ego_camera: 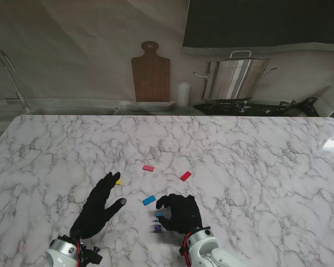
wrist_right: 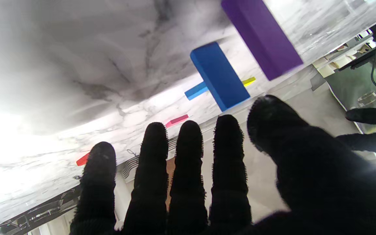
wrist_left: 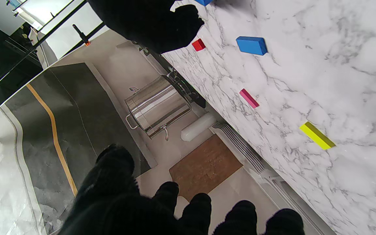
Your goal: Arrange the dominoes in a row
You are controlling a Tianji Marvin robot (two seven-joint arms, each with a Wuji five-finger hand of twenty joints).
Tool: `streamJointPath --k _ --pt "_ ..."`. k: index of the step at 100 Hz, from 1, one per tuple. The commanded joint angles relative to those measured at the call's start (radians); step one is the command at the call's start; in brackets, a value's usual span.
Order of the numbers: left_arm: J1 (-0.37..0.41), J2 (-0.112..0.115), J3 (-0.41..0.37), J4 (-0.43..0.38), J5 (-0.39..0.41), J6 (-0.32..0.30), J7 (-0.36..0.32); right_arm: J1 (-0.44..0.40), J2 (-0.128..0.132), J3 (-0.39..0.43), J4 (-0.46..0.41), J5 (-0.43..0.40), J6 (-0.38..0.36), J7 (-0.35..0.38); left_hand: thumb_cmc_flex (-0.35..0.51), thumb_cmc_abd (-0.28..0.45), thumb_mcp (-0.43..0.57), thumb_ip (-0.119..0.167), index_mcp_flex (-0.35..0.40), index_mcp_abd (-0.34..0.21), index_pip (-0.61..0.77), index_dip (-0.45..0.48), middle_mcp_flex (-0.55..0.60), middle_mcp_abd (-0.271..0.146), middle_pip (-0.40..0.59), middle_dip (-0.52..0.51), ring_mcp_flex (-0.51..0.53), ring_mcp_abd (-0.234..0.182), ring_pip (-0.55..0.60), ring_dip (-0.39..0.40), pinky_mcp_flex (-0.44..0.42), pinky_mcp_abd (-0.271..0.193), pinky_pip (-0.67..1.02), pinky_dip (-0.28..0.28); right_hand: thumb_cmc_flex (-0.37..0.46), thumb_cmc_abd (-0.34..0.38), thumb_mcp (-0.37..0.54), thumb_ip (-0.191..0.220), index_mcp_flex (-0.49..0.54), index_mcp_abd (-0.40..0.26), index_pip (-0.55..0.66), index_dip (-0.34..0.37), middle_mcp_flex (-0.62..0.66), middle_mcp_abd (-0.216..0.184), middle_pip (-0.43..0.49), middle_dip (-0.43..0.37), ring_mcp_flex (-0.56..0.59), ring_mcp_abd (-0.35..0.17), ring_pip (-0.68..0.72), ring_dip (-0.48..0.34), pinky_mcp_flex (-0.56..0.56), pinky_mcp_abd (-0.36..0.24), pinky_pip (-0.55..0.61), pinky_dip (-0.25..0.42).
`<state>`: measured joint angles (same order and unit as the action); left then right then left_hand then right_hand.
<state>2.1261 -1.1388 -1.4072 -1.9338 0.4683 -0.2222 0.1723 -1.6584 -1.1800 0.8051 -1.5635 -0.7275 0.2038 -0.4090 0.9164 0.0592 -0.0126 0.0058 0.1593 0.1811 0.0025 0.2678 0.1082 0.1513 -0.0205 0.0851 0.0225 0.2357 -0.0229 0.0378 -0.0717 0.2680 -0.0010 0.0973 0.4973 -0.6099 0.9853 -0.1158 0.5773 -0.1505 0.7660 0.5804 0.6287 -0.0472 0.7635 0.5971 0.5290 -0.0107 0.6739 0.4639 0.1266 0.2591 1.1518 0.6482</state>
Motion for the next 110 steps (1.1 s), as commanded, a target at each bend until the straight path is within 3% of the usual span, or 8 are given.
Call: streamJointPath --k 1,15,40,63,110 --pt "0.002 0.000 0.003 0.000 0.001 0.005 -0.012 -0.013 0.002 0.006 -0.021 -0.003 -0.004 -0.001 0.017 0.008 -0.003 0.000 -0.027 -0.004 -0.016 -0.025 -0.023 -0.007 -0.007 -0.009 -0.028 -0.002 -0.009 -0.019 0.003 -0.004 -0.012 -0.002 -0.054 0.030 -0.014 0.030 -0.035 0.005 -0.027 0.022 -0.032 0.006 -0.025 -0.010 -0.032 -0.007 -0.016 -0.010 -0.022 -0.022 -0.015 0.015" --pt "0.001 0.000 0.004 -0.001 0.001 0.006 -0.013 -0.029 0.004 0.031 -0.056 -0.012 -0.008 -0.006 0.020 0.008 -0.002 0.001 -0.027 -0.004 -0.016 -0.025 -0.023 -0.008 -0.007 -0.009 -0.028 -0.003 -0.009 -0.019 0.004 -0.004 -0.012 -0.002 -0.076 0.040 -0.046 0.035 -0.051 0.017 -0.081 0.035 -0.042 0.017 -0.075 -0.044 -0.040 -0.006 -0.045 -0.021 -0.027 -0.019 -0.027 0.017" --pt "0.014 -0.001 -0.002 -0.012 0.002 0.000 -0.010 -0.048 0.012 0.084 -0.111 -0.048 -0.014 -0.010 0.018 0.008 -0.002 0.001 -0.026 -0.004 -0.016 -0.026 -0.023 -0.007 -0.007 -0.009 -0.028 -0.002 -0.009 -0.019 0.004 -0.004 -0.013 -0.003 -0.103 0.068 -0.100 0.038 -0.058 0.035 -0.176 -0.006 -0.011 0.022 -0.219 -0.156 -0.014 -0.012 -0.174 -0.078 -0.028 -0.009 -0.057 0.010" --pt "0.023 -0.001 -0.004 -0.020 0.004 -0.005 -0.007 -0.064 0.025 0.161 -0.159 -0.061 -0.027 0.033 0.018 0.008 -0.003 0.000 -0.026 -0.003 -0.016 -0.026 -0.023 -0.007 -0.007 -0.010 -0.028 -0.002 -0.010 -0.019 0.004 -0.004 -0.013 -0.003 -0.104 0.104 -0.148 0.045 -0.026 0.054 -0.325 -0.167 0.050 0.007 -0.426 -0.326 0.055 -0.065 -0.433 -0.202 0.008 0.009 -0.200 -0.087" --pt "0.016 0.000 0.001 -0.018 0.003 0.001 -0.011 0.018 0.042 0.241 -0.129 -0.068 0.001 0.151 0.019 0.008 -0.002 0.001 -0.026 -0.003 -0.015 -0.025 -0.022 -0.008 -0.007 -0.009 -0.029 -0.002 -0.009 -0.019 0.004 -0.004 -0.013 -0.004 -0.094 0.121 -0.149 0.054 -0.055 0.051 -0.297 -0.167 0.022 0.010 -0.394 -0.305 0.058 -0.054 -0.462 -0.205 0.008 0.022 -0.221 -0.107"
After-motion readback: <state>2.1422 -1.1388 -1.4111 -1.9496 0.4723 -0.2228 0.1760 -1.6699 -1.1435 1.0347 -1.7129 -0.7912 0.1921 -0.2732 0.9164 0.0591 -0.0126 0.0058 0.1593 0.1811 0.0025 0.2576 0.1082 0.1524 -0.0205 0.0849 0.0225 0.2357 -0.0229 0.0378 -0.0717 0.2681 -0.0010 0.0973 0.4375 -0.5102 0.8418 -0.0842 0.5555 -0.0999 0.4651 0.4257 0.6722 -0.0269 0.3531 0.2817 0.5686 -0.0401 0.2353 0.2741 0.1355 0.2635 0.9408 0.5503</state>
